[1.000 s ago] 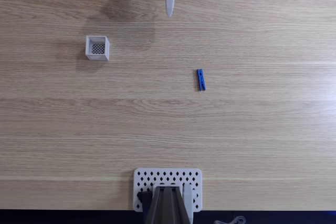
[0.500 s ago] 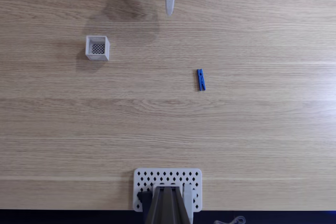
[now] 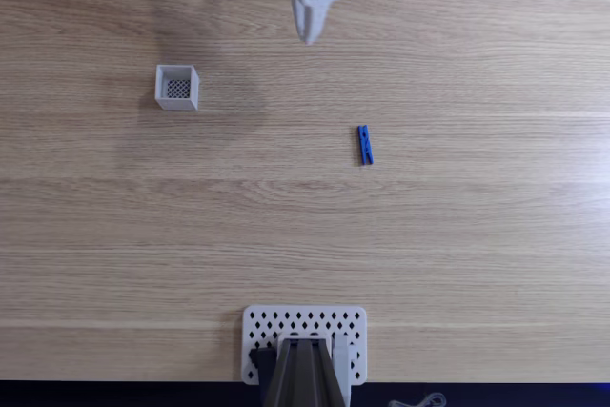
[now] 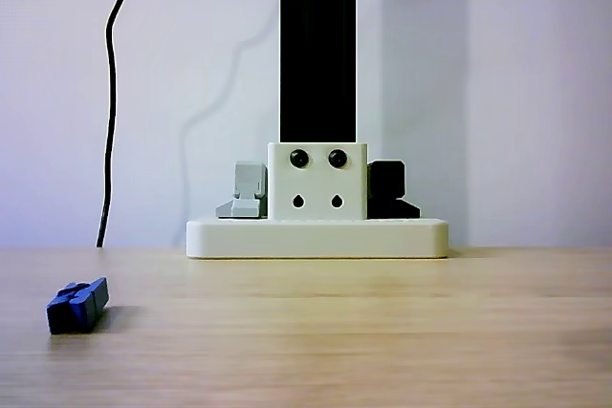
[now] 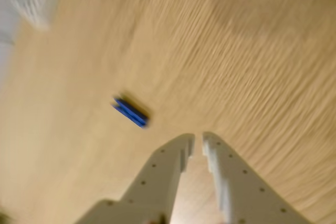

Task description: Grasp a peg and put it in the crate.

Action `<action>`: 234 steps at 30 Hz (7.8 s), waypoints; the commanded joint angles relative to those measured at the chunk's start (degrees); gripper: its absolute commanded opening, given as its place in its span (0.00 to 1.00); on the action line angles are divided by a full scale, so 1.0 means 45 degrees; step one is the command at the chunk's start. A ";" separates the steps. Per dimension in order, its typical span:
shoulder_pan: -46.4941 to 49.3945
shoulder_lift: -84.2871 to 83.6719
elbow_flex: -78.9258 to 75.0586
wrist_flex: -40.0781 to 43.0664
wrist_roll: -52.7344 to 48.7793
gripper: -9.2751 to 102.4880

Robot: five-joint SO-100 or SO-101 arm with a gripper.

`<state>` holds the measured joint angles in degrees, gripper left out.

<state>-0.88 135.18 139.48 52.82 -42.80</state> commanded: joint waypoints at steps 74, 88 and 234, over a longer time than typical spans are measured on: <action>-0.2578 -1.1816 -0.5313 -0.9414 -0.9805 0.24; -0.2637 -1.2031 -0.4785 -0.9414 -0.9824 0.19; -0.0645 1.2422 0.7852 -0.2656 0.6816 0.08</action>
<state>-3.25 183.08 171.47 40.61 -15.03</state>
